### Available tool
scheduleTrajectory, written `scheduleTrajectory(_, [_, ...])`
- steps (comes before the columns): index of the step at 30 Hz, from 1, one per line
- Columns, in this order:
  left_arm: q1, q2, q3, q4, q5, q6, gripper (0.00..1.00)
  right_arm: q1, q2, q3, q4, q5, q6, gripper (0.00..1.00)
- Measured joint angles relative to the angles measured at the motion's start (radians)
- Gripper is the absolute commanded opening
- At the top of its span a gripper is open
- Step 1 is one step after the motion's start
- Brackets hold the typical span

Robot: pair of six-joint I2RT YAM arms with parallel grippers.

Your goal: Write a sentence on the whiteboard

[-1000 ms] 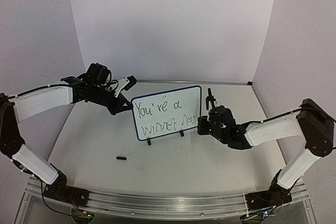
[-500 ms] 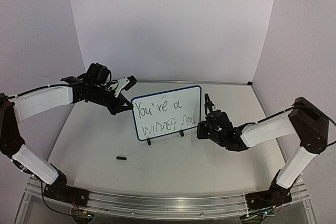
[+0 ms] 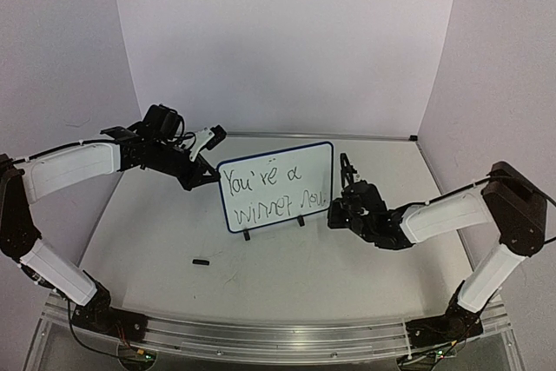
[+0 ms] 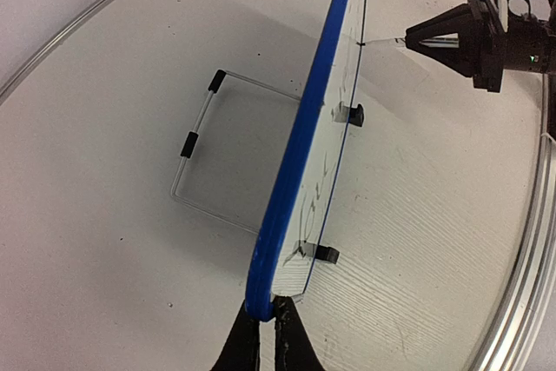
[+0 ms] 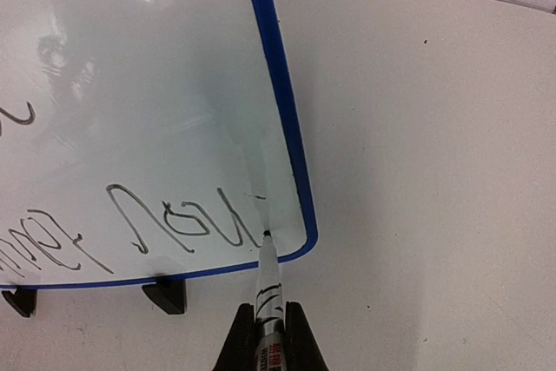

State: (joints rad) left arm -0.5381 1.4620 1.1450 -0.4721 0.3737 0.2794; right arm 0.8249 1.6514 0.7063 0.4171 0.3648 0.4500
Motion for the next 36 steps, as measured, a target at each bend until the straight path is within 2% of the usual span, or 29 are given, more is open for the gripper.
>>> scheduleTrajectory(23, [0.0, 0.0, 0.0, -0.001, -0.003, 0.0, 0.0, 0.0, -0.116, -0.007, 0.014, 0.036, -0.033, 0.0])
scheduleTrajectory(36, [0.0, 0.0, 0.0, 0.0, -0.003, 0.0, 0.0, 0.0, -0.118, -0.08, 0.032, 0.013, 0.035, 0.0])
